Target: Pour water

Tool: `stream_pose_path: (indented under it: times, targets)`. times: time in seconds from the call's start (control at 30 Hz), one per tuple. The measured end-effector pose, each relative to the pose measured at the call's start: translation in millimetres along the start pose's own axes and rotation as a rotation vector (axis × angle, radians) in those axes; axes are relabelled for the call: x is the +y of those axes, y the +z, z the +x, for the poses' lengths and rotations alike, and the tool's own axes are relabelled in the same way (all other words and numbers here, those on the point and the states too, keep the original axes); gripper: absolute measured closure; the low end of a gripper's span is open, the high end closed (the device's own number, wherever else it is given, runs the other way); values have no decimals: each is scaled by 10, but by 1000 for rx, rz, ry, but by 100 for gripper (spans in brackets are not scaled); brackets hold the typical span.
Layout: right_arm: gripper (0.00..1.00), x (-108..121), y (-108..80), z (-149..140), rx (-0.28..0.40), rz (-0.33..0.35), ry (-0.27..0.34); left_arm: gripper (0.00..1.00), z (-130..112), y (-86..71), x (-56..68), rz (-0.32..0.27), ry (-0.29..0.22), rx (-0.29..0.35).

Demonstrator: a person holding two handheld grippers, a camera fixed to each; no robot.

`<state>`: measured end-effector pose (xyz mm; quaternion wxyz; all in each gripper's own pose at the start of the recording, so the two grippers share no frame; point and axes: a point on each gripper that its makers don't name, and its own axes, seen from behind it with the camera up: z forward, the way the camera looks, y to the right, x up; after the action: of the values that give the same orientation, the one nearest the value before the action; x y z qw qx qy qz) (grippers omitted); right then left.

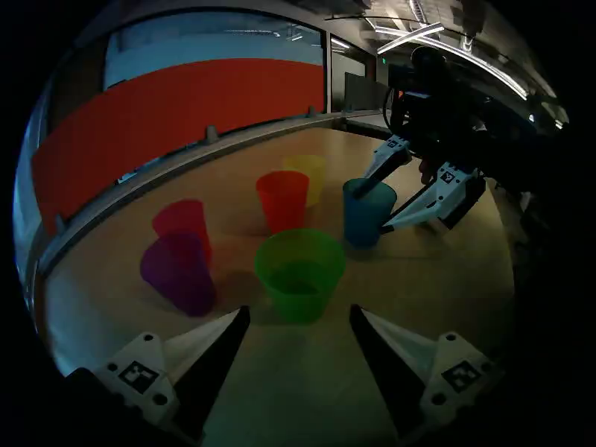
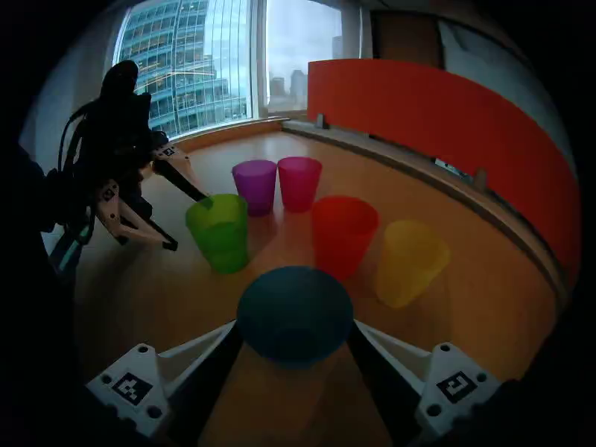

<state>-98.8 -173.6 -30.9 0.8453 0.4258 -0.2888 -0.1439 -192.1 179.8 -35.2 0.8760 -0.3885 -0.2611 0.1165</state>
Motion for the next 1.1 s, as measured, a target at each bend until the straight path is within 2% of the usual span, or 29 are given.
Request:
stream_pose_path:
  times: [0.27, 0.67, 0.87, 1.1]
  targets:
    - [0, -5, -146, -38, 13, -25, 11, 0, 6, -128, -55, 33, -30, 24]
    - [0, 46, -549, -175, 51, -115, 48, 0, 3, -422, -107, 110, -91, 72]
    - [0, 58, -739, -178, 95, -165, 82, 0, 15, -590, -157, 174, -107, 99]
    - [0, 71, -935, -87, 168, -230, 111, 0, 50, -808, -284, 272, -134, 153]
